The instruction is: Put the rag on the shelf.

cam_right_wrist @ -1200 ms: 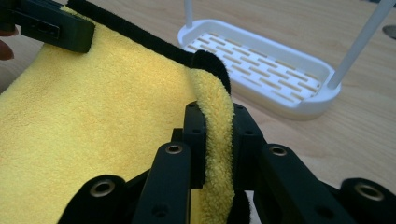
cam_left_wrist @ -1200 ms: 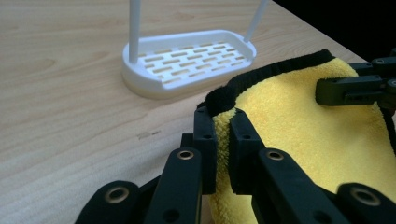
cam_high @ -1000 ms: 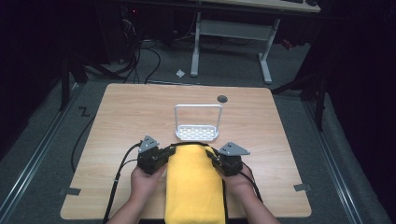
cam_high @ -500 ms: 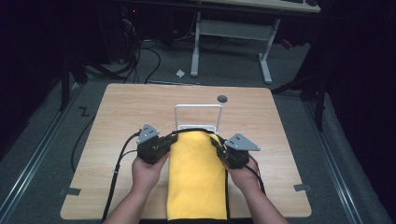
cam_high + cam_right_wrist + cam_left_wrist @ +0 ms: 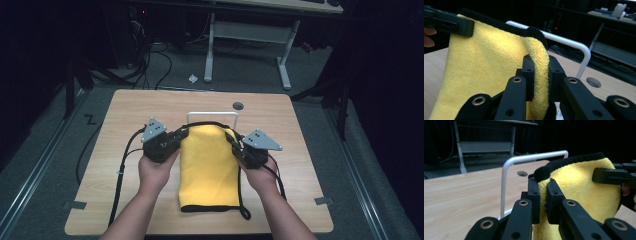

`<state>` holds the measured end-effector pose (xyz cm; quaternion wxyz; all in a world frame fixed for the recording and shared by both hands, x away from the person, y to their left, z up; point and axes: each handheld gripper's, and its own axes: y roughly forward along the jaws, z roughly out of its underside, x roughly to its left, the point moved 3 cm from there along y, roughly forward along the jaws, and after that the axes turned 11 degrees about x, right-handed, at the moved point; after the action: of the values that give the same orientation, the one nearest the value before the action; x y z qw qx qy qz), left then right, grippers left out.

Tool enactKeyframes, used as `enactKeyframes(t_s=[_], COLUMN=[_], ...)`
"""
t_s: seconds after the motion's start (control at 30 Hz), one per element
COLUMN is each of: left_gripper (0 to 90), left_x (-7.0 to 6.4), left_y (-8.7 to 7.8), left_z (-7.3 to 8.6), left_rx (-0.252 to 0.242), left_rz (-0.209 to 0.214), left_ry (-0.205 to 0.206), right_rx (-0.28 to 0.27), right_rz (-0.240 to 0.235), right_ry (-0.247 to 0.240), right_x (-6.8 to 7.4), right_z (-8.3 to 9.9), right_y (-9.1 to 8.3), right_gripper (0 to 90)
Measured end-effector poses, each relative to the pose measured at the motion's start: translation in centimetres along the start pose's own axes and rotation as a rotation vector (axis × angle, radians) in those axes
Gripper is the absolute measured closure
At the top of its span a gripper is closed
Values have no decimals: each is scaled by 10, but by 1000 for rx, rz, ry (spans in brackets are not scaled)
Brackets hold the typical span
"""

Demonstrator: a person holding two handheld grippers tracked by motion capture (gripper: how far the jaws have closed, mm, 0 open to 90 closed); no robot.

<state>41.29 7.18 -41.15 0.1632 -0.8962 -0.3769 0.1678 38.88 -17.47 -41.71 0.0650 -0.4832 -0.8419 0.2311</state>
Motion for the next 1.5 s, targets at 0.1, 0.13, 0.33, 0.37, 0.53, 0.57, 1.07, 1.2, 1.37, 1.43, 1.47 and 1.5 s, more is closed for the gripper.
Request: enactKeyframes(t_s=[0.1, 0.13, 0.33, 0.37, 0.53, 0.57, 1.07, 1.2, 1.37, 1.43, 1.47, 1.5], left_gripper=[839, 839, 840, 840, 840, 841, 841, 842, 842, 842, 842, 842], left_x=[1, 1, 2, 2, 2, 2, -1, 0, 3, 4, 5, 7], left_y=[-1, -2, -5, -6, -10, -11, -18, -17, -12, -9, -7, -6], left_z=[-5, -7, -20, -22, -36, -38, -75, -87, -98, -103, -105, -107], left_rx=[-18, -22, -52, -56, -81, -85, -149, -158, -153, -146, -145, -146], left_rz=[-4, -7, -13, -16, -23, -24, -23, -26, -39, -46, -48, -45], left_ry=[4, 8, 17, 20, 36, 37, 75, 88, 115, 128, 129, 126], right_rx=[-13, -17, -47, -52, -84, -90, -154, -170, -175, -175, -176, -178], right_rz=[4, 7, 17, 18, 26, 27, 61, 69, 86, 93, 94, 94], right_ry=[5, 2, -3, -4, -9, -7, -15, -17, -29, -31, -29, -24], right_x=[-1, -2, -4, -5, -7, -7, -17, -20, -25, -27, -29, -31], right_z=[-6, -8, -22, -24, -36, -39, -71, -81, -89, -92, -94, -95], right_y=[0, 0, -3, -4, -8, -9, -22, -25, -27, -26, -25, -24], right_gripper=[801, 801, 801, 801, 801, 800, 802, 801, 801, 802, 802, 802])
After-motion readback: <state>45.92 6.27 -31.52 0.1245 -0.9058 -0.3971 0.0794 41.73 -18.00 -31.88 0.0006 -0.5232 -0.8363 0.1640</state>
